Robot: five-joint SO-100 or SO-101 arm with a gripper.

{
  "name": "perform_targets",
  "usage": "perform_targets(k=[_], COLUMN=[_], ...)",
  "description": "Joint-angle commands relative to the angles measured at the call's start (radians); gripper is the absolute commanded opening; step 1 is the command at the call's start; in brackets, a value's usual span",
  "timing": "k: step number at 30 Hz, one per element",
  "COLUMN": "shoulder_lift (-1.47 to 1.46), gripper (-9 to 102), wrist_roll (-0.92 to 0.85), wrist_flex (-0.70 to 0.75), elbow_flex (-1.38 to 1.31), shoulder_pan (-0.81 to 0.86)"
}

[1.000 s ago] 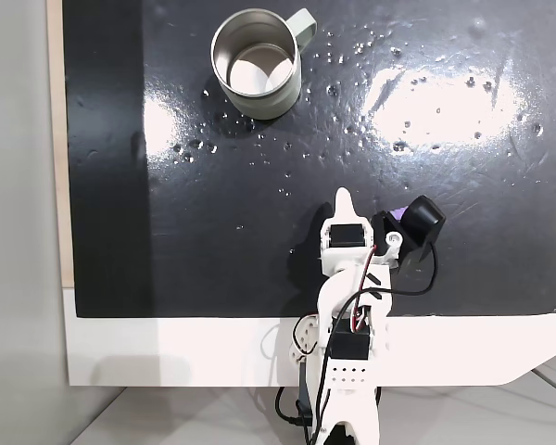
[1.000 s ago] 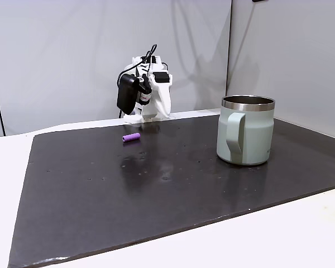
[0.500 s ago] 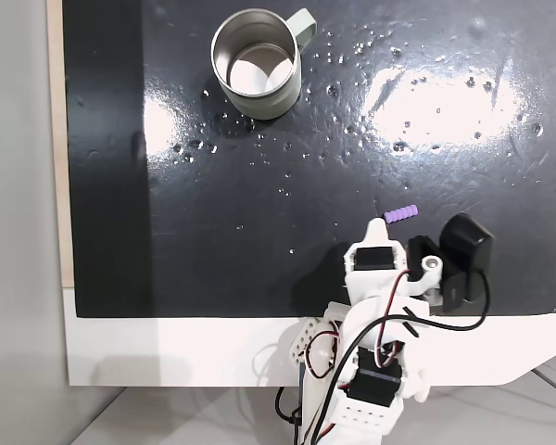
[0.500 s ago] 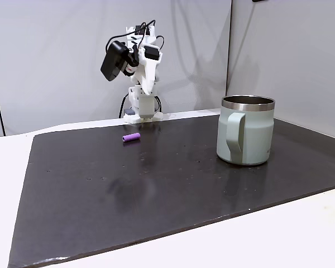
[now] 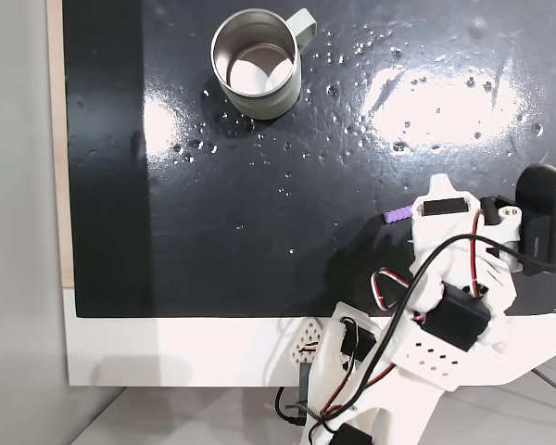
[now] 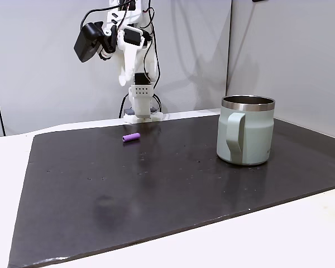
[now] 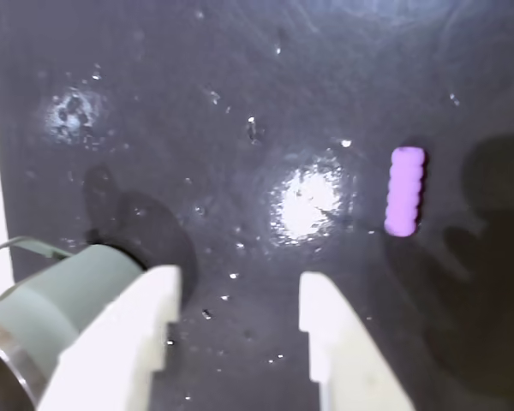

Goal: Grasp a pengrip and put it in the cup.

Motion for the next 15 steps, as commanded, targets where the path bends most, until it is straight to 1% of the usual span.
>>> perform_targets(k=[1, 6, 9, 12, 15], shoulder_lift=[-0.057, -0.14, -0.115, -0.075, -0.097], gripper=[23, 23, 23, 23, 23], wrist_roll=[-0.048, -0.112, -0.158, -0.199, -0.213], wrist_flex=[-0.011, -0.026, -0.094, -0.192, -0.262], elbow_flex=[-0.074, -0.025, 0.094, 0.233, 0.298], shoulder_pan=[0.006, 0.017, 0.037, 0.06, 0.077])
